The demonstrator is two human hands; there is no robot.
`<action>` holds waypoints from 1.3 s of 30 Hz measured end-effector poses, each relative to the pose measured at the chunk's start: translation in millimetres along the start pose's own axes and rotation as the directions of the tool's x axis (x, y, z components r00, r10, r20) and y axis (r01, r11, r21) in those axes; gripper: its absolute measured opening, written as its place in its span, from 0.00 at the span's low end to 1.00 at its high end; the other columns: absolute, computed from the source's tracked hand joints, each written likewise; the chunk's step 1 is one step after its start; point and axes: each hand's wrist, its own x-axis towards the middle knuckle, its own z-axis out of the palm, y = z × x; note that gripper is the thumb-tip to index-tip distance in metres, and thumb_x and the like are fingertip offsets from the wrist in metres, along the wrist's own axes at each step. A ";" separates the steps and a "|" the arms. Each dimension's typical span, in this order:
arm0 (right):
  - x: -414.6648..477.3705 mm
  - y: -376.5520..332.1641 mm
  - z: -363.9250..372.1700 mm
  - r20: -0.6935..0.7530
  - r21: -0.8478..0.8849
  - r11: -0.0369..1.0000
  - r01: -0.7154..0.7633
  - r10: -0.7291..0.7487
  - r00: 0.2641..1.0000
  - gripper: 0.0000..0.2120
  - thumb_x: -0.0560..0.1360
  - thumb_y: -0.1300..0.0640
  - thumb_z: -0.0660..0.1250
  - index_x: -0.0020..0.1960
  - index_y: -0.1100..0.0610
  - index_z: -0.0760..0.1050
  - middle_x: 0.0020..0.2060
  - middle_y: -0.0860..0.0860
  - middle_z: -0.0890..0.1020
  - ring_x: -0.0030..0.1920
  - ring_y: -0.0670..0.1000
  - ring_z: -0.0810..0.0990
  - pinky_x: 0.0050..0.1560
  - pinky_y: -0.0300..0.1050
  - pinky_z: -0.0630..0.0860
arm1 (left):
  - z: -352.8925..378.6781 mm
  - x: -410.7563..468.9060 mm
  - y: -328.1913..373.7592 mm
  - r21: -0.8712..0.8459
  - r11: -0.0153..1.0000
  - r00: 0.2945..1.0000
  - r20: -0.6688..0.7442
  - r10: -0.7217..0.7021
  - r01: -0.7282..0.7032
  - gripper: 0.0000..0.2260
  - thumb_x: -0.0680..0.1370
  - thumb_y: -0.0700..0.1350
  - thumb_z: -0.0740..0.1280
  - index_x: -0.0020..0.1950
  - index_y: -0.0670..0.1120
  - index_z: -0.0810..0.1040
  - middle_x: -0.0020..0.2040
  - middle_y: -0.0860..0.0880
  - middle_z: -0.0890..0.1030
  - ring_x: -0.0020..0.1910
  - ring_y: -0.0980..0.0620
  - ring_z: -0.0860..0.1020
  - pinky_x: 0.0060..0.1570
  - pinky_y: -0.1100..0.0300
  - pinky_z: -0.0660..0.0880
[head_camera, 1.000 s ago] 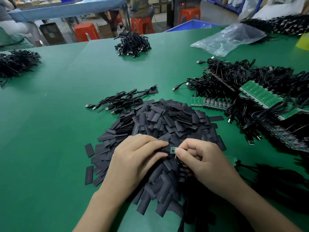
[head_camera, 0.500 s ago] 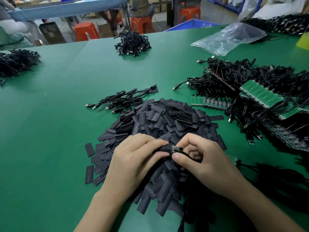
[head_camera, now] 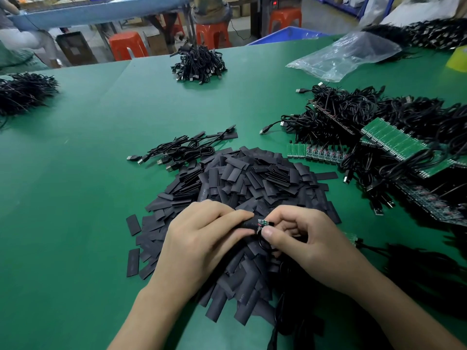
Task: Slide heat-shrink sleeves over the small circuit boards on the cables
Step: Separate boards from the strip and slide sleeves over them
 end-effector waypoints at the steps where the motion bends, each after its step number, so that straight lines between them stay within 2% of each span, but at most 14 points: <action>1: 0.6 -0.2 -0.6 -0.002 0.015 1.000 -0.007 0.007 1.000 0.08 0.80 0.52 0.68 0.43 0.51 0.80 0.31 0.45 0.79 0.34 0.43 0.79 0.38 0.37 0.75 | -0.3 0.2 0.1 0.005 1.000 1.000 -0.008 0.001 -0.001 0.09 0.79 0.48 0.74 0.55 0.44 0.86 0.45 0.50 0.83 0.43 0.50 0.79 0.44 0.54 0.75; 5: 0.5 -0.2 -1.2 0.003 0.010 0.999 -0.037 0.037 0.999 0.12 0.83 0.58 0.66 0.41 0.53 0.79 0.30 0.43 0.79 0.33 0.41 0.78 0.39 0.32 0.72 | -0.8 0.3 0.5 0.006 1.000 1.000 -0.005 0.001 -0.001 0.10 0.79 0.48 0.74 0.55 0.44 0.86 0.44 0.50 0.82 0.42 0.51 0.78 0.43 0.54 0.75; 13: 1.0 -1.6 -1.1 0.057 -0.025 0.999 -0.036 0.038 0.998 0.12 0.82 0.57 0.66 0.40 0.52 0.79 0.31 0.43 0.77 0.34 0.40 0.75 0.40 0.33 0.71 | 0.0 -0.5 1.9 -0.007 1.000 0.999 0.038 0.026 -0.026 0.09 0.80 0.48 0.74 0.56 0.45 0.86 0.45 0.51 0.82 0.44 0.53 0.78 0.45 0.58 0.74; 17: 1.7 -4.1 -2.7 0.093 0.059 0.997 -0.051 0.046 0.995 0.13 0.83 0.61 0.65 0.41 0.53 0.79 0.30 0.41 0.77 0.33 0.38 0.75 0.39 0.29 0.71 | -1.0 -0.5 2.9 -0.043 0.999 0.999 0.018 0.027 -0.027 0.09 0.80 0.48 0.74 0.55 0.44 0.86 0.46 0.51 0.82 0.45 0.53 0.79 0.46 0.60 0.75; 22: 1.4 -5.5 -4.9 0.141 0.140 0.986 -0.088 0.068 0.988 0.13 0.83 0.59 0.65 0.41 0.52 0.79 0.31 0.43 0.77 0.34 0.41 0.75 0.39 0.34 0.73 | -1.0 -1.1 5.1 -0.068 0.997 1.000 0.008 0.030 -0.030 0.09 0.78 0.46 0.75 0.55 0.43 0.86 0.47 0.51 0.81 0.45 0.54 0.78 0.47 0.63 0.74; 25: 1.4 -4.4 -4.2 0.133 0.135 0.987 -0.091 0.073 0.988 0.14 0.83 0.60 0.65 0.40 0.53 0.79 0.30 0.42 0.77 0.32 0.39 0.74 0.37 0.30 0.71 | -1.5 -1.2 4.6 -0.066 0.997 0.999 0.021 0.035 -0.034 0.09 0.78 0.45 0.75 0.55 0.43 0.86 0.47 0.51 0.81 0.45 0.54 0.78 0.47 0.63 0.73; 29: 1.5 -1.9 -3.3 0.117 0.052 0.996 -0.069 0.062 0.991 0.13 0.83 0.59 0.66 0.39 0.51 0.79 0.30 0.42 0.77 0.32 0.40 0.74 0.38 0.32 0.70 | -2.6 0.7 4.7 -0.061 0.996 0.994 0.077 0.071 -0.067 0.08 0.79 0.45 0.74 0.57 0.44 0.86 0.47 0.51 0.81 0.45 0.52 0.79 0.46 0.60 0.75; 33: 2.2 -0.8 -3.1 0.121 0.003 0.999 -0.045 0.044 0.992 0.15 0.83 0.58 0.66 0.38 0.47 0.78 0.29 0.40 0.76 0.32 0.38 0.72 0.37 0.30 0.68 | -1.6 1.9 4.7 -0.080 0.994 0.991 0.099 0.087 -0.079 0.09 0.80 0.46 0.73 0.58 0.44 0.85 0.48 0.51 0.81 0.45 0.51 0.79 0.45 0.57 0.75; 36: 1.9 0.9 -2.4 0.110 0.031 0.998 -0.049 0.045 0.993 0.12 0.83 0.58 0.66 0.41 0.48 0.79 0.29 0.40 0.76 0.32 0.38 0.74 0.38 0.30 0.70 | -0.5 2.2 3.8 -0.131 0.991 0.996 0.090 0.027 -0.015 0.10 0.80 0.46 0.73 0.60 0.46 0.85 0.49 0.52 0.80 0.47 0.53 0.79 0.47 0.59 0.76; 39: 1.5 2.4 -2.7 0.079 0.083 0.993 -0.088 0.081 0.994 0.06 0.82 0.57 0.68 0.46 0.51 0.79 0.32 0.44 0.82 0.34 0.44 0.81 0.41 0.34 0.75 | 0.5 2.0 3.3 -0.169 0.983 0.996 0.061 -0.057 0.067 0.12 0.78 0.44 0.74 0.62 0.46 0.85 0.50 0.52 0.81 0.50 0.56 0.79 0.51 0.63 0.75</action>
